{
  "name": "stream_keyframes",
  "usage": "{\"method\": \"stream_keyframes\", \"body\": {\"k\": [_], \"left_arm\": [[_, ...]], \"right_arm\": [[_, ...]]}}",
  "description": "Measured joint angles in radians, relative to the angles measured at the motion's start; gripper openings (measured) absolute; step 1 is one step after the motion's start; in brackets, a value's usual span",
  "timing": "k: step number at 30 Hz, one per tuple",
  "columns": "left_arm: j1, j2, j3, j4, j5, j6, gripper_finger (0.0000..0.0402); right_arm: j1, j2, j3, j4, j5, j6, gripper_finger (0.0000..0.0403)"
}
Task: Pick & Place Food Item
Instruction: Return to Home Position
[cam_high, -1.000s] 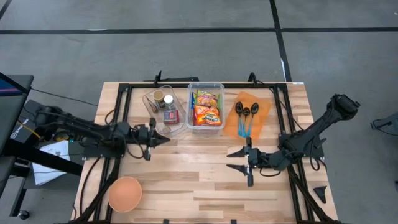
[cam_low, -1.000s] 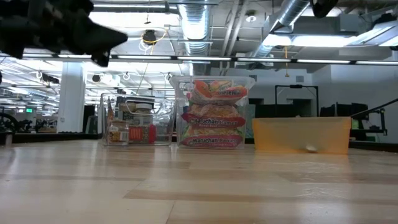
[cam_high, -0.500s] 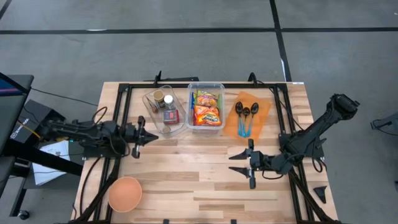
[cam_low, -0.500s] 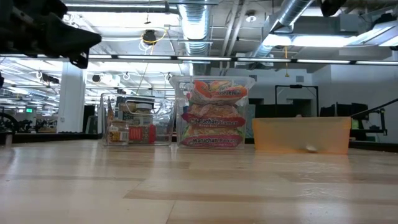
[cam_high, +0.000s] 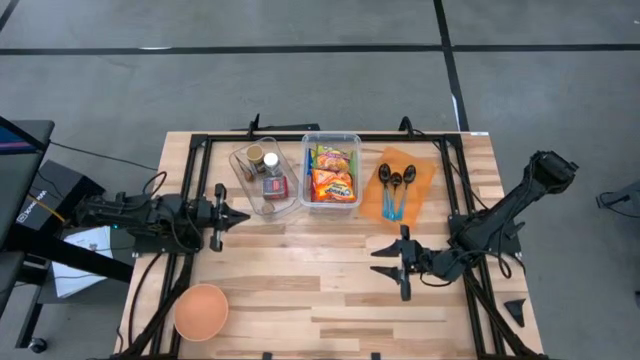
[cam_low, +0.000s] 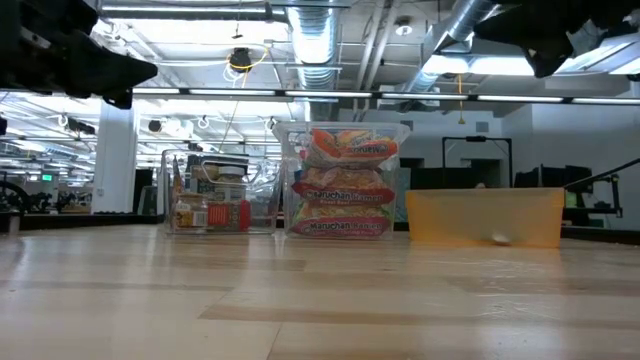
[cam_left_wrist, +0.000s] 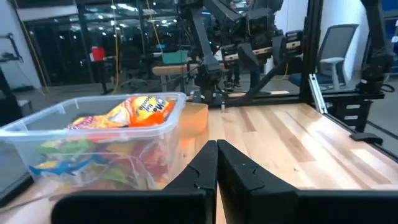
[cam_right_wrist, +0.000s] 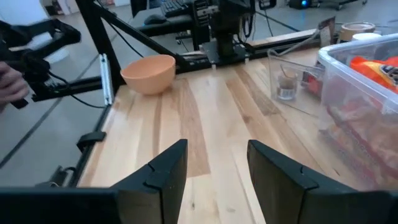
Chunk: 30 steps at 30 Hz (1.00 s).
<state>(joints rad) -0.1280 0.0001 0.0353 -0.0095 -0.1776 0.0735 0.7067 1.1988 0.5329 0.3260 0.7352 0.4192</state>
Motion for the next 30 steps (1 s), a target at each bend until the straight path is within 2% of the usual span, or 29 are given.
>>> {"method": "stream_keyframes", "body": {"k": [5,11,17,24,30], "left_arm": [[0.0,0.01,0.001,-0.006,-0.086,0.019,0.0003],[0.0,0.046,0.001,0.003,-0.089,0.013,0.0001],[0.0,0.085,0.001,0.0,-0.092,0.012,0.0006],[0.0,0.136,0.001,0.003,-0.093,0.012,0.0007],[0.0,0.173,0.001,0.003,-0.092,0.012,0.0008]], "right_arm": [[-0.01,0.0,-0.007,-0.003,0.007,-0.01,0.0163],[-0.046,0.001,-0.008,-0.002,0.008,-0.022,0.0163],[-0.15,0.119,-0.009,0.101,-0.019,-0.056,0.0163],[-0.302,0.264,-0.009,0.295,-0.337,-0.171,0.0163],[-0.394,0.214,-0.009,0.362,-0.577,-0.298,0.0163]]}}
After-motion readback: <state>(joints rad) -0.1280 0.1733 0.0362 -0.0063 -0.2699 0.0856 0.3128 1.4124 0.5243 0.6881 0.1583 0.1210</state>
